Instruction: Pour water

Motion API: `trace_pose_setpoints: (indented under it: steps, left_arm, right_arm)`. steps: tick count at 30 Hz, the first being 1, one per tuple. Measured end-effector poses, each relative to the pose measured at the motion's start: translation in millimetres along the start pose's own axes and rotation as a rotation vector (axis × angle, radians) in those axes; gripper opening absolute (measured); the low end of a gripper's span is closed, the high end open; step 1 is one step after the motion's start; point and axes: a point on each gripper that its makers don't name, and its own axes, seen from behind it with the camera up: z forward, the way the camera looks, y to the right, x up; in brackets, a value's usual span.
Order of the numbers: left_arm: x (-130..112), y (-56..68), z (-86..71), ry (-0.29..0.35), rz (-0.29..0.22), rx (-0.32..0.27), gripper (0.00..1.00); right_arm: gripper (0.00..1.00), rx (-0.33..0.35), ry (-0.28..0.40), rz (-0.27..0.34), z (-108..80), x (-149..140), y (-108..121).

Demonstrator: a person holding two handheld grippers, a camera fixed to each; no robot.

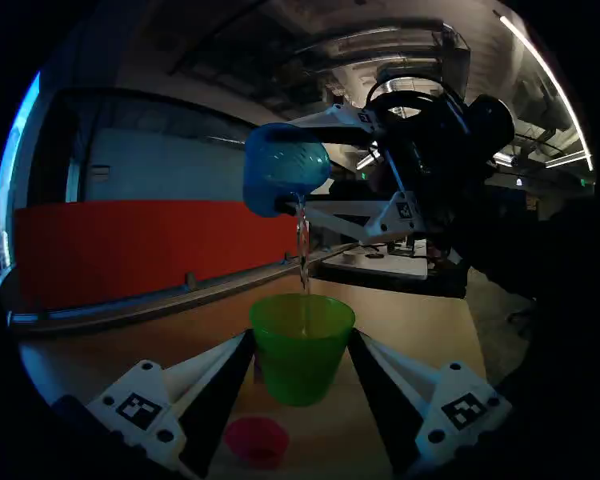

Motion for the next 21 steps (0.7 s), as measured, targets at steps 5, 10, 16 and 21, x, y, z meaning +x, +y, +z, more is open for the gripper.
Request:
trace_pose_setpoints:
  steps: [5, 10, 16, 21]
  left_arm:
    - [-0.4, -1.2, 0.5, 0.002, -0.003, 0.004, 0.85]
    - [-1.4, -1.3, 1.5, 0.005, -0.012, -0.001, 0.84]
    - [-3.9, -0.5, 1.8, 0.001, -0.01, -0.002, 0.84]
    - [-5.2, 0.7, 2.6, 0.0, -0.007, -0.008, 0.84]
  right_arm:
    - [0.9, -0.006, 0.001, -0.018, 0.2, 0.8, 0.6]
    - [0.9, -0.009, 0.002, -0.024, 0.0, 1.2, 1.7]
    - [0.9, -0.013, 0.003, -0.026, 0.7, 2.0, 2.3]
    - [0.9, -0.016, 0.004, -0.029, 1.9, 2.4, 1.9]
